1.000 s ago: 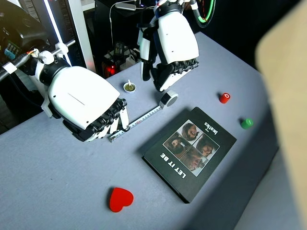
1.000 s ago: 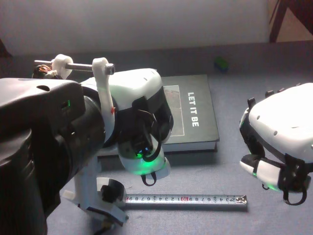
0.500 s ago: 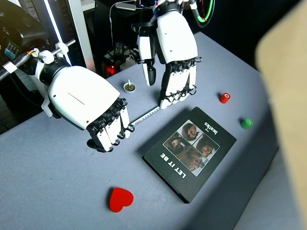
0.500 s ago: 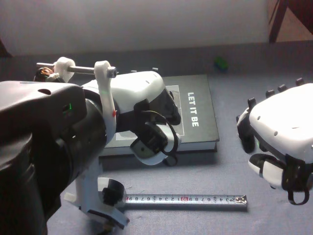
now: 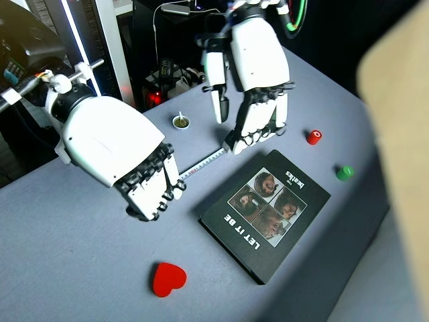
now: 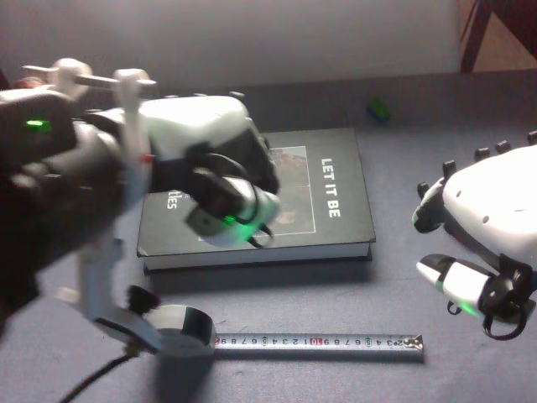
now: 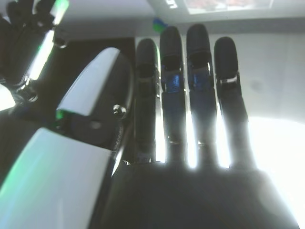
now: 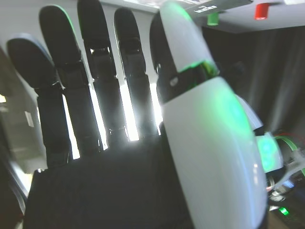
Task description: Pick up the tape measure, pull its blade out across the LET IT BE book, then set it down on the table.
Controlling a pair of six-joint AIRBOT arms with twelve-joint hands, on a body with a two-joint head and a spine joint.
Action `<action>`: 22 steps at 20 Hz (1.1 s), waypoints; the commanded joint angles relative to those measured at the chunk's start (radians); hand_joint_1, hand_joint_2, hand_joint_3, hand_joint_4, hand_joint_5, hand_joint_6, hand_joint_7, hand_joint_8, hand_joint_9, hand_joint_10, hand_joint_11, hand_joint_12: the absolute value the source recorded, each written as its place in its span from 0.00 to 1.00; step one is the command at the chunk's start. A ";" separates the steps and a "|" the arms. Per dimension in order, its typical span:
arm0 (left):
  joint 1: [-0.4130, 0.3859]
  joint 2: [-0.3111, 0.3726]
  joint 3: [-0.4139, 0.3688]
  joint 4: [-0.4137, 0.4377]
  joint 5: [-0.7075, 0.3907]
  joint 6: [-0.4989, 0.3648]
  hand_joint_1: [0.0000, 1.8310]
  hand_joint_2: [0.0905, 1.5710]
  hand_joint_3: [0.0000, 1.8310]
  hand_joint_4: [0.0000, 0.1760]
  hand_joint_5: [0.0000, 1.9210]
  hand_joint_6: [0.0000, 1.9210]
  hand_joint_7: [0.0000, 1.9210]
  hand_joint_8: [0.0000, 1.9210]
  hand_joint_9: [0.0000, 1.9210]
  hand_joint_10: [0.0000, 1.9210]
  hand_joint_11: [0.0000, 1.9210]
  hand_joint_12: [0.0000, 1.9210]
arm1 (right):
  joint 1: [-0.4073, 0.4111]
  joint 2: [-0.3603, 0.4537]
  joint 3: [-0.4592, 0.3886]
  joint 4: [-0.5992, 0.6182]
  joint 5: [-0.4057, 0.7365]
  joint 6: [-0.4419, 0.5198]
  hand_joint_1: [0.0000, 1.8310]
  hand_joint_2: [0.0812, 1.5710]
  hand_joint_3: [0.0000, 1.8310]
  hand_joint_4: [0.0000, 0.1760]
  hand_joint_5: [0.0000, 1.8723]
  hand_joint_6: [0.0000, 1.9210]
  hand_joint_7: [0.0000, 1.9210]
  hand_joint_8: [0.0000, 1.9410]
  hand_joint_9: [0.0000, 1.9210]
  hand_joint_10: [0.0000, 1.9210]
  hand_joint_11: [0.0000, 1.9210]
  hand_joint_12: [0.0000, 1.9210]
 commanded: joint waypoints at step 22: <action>0.272 0.249 0.167 0.023 0.774 -0.156 0.14 0.72 0.00 0.00 0.15 0.00 0.15 0.00 0.14 0.00 0.05 0.23 | 0.012 0.000 -0.007 -0.091 0.030 -0.006 0.10 0.75 0.00 0.22 0.12 0.00 0.11 0.00 0.07 0.00 0.00 0.33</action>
